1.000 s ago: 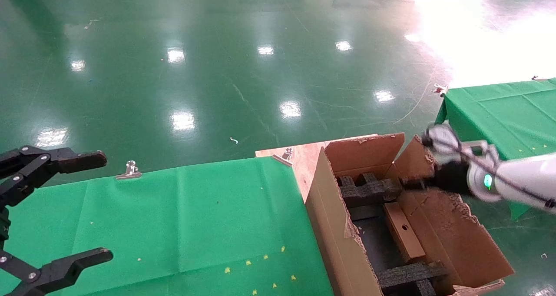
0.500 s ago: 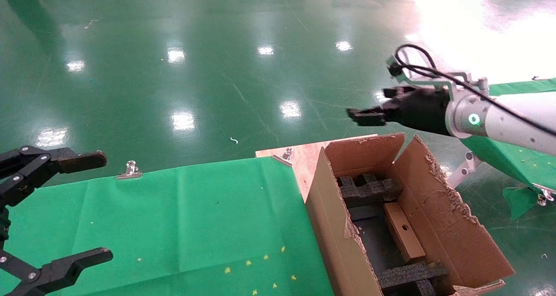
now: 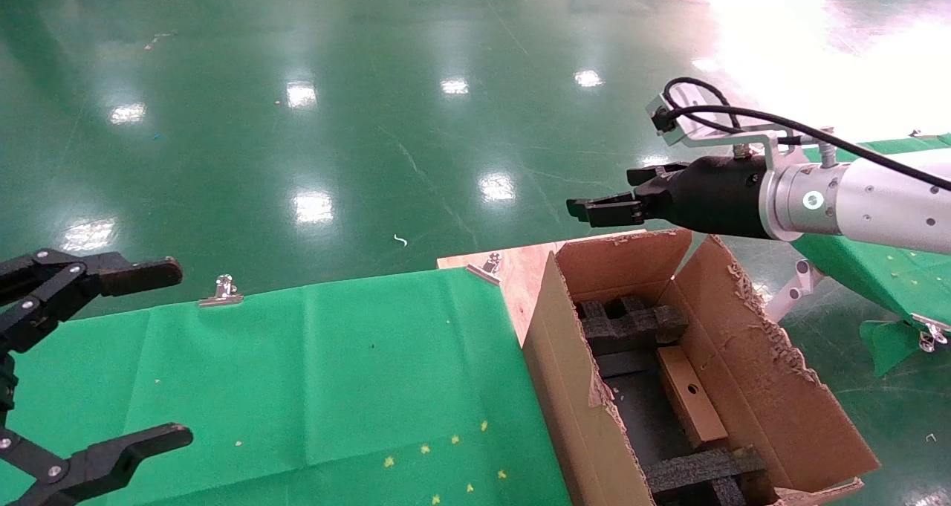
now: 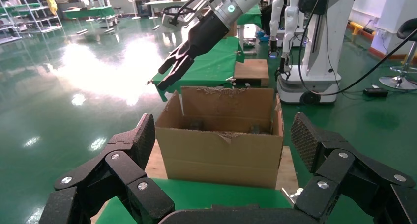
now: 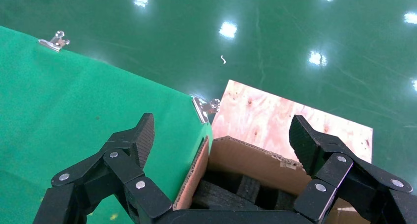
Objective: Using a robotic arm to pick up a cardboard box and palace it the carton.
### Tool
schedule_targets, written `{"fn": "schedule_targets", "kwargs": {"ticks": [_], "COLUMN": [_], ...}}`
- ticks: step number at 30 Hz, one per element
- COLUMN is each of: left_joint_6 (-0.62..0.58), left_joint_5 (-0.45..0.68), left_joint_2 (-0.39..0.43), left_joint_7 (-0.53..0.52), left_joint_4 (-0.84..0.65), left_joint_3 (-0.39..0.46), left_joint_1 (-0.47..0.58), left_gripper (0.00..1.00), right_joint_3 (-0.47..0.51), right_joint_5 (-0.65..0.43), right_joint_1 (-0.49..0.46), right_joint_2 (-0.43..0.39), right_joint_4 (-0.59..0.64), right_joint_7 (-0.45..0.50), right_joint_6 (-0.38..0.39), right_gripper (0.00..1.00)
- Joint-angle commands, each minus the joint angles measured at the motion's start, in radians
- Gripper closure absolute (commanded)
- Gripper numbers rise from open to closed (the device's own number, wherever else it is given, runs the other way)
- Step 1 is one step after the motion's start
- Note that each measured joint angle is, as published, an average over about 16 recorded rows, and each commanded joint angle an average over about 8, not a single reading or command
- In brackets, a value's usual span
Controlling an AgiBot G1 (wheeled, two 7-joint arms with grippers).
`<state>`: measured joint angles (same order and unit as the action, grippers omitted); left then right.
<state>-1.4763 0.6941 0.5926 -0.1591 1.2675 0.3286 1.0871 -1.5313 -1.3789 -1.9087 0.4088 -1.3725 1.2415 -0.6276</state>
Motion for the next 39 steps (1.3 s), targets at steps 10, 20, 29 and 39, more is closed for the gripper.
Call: {"fn": "schedule_targets", "kwargs": {"ticks": [10, 20, 29, 39], "left_joint_6": [0.0, 0.0, 0.0, 0.0], "left_joint_5": [0.0, 0.0, 0.0, -0.001], "left_joint_2": [0.0, 0.0, 0.0, 0.0], "left_joint_7": [0.0, 0.0, 0.0, 0.0], "left_joint_4": [0.0, 0.0, 0.0, 0.0], "left_joint_3": [0.0, 0.0, 0.001, 0.001], "left_joint_1": [0.0, 0.0, 0.0, 0.0], "left_gripper": [0.0, 0.0, 0.0, 0.0], "right_joint_3": [0.168, 0.382, 0.574, 0.767], "right_joint_5": [0.078, 0.19, 0.292, 0.393], "right_joint_1": [0.116, 0.257, 0.385, 0.513], "right_joint_2": [0.028, 0.062, 0.093, 0.124], "right_joint_4": [0.012, 0.027, 0.041, 0.054], "right_joint_7": [-0.138, -0.319, -0.481, -0.644], "right_joint_6": [-0.113, -0.262, -0.396, -0.53], "right_gripper": [0.0, 0.0, 0.0, 0.0]}}
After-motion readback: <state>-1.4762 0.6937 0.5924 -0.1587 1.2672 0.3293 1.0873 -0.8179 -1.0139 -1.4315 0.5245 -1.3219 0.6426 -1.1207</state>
